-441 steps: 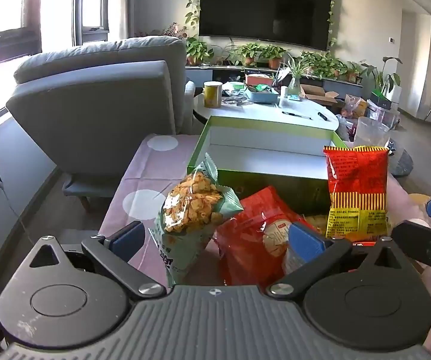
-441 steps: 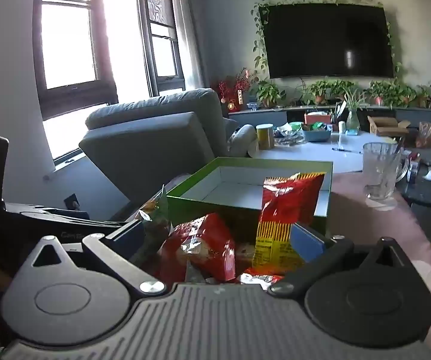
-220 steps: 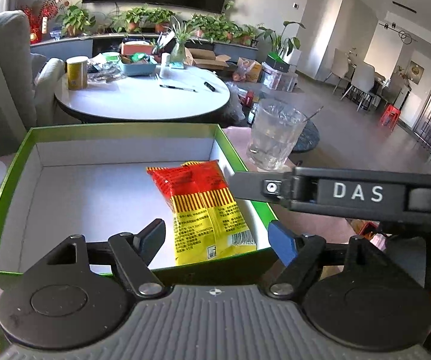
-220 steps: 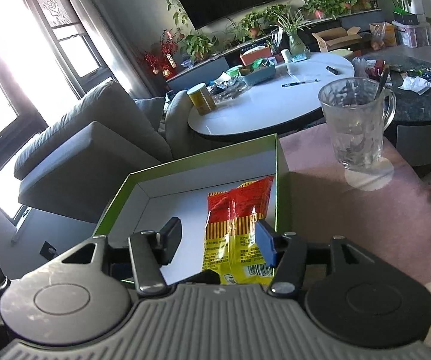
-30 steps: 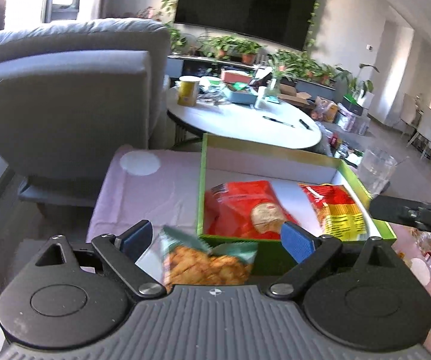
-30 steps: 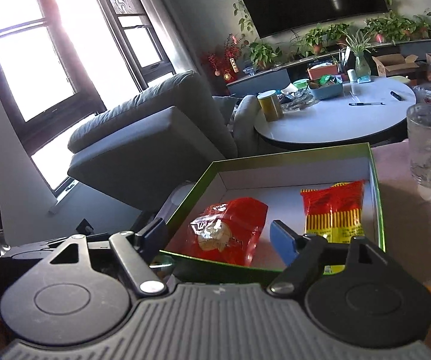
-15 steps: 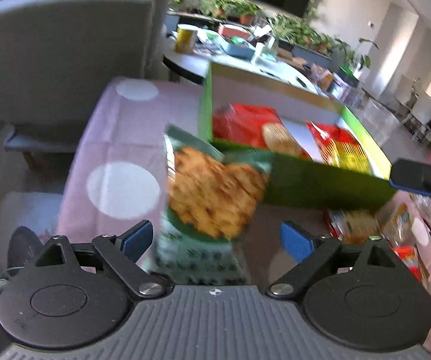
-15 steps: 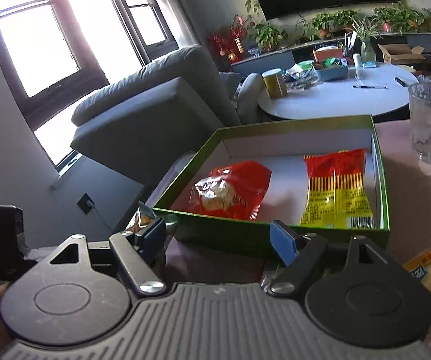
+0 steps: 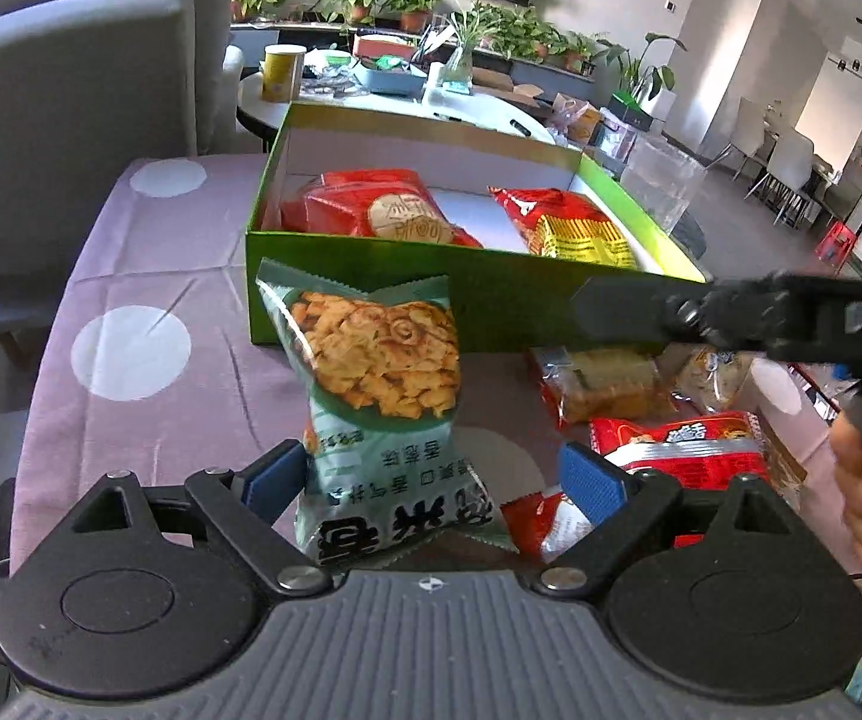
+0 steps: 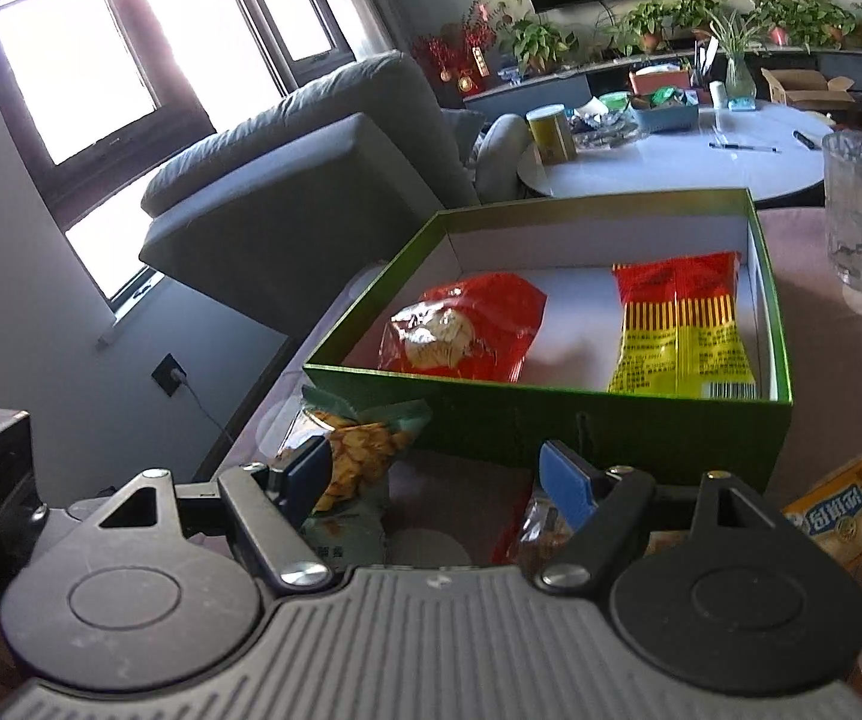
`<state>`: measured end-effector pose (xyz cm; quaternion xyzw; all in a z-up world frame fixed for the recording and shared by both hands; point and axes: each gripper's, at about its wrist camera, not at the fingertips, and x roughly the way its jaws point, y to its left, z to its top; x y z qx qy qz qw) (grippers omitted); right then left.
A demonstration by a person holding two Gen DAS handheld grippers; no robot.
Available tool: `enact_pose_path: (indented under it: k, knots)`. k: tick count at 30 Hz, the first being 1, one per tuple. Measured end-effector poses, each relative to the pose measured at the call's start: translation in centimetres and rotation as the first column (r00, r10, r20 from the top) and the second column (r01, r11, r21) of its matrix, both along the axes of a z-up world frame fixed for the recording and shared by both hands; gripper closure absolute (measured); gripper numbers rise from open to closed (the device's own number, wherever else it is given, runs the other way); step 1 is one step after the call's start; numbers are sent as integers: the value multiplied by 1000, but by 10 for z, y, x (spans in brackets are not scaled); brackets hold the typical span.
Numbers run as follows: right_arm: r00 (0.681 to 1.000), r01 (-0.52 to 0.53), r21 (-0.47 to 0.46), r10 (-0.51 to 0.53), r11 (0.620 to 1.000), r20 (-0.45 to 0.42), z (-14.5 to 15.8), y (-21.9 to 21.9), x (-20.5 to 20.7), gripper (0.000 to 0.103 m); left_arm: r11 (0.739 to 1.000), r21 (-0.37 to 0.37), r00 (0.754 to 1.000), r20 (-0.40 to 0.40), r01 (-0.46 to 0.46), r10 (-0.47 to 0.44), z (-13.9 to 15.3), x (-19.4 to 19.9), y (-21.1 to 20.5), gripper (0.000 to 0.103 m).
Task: Organize snacks
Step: 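Grasp the green-and-white cracker bag with the left tool and lift it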
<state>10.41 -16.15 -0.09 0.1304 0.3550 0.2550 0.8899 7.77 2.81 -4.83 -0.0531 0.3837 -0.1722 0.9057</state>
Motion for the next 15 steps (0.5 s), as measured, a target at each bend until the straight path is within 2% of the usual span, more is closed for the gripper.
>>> enact_pose_path:
  k: [8, 12, 15]
  knots:
    - [994, -54, 36, 57, 998, -92, -10, 12, 5, 32, 996, -42, 997, 32, -74, 75, 8, -13, 24, 15]
    - [989, -63, 47, 69, 997, -128, -14, 21, 10, 32, 994, -59, 995, 27, -91, 93, 8, -8, 31, 37]
    - [984, -46, 50, 54, 998, -169, -17, 25, 15, 37, 995, -50, 996, 6, -84, 85, 1, -4, 30, 43]
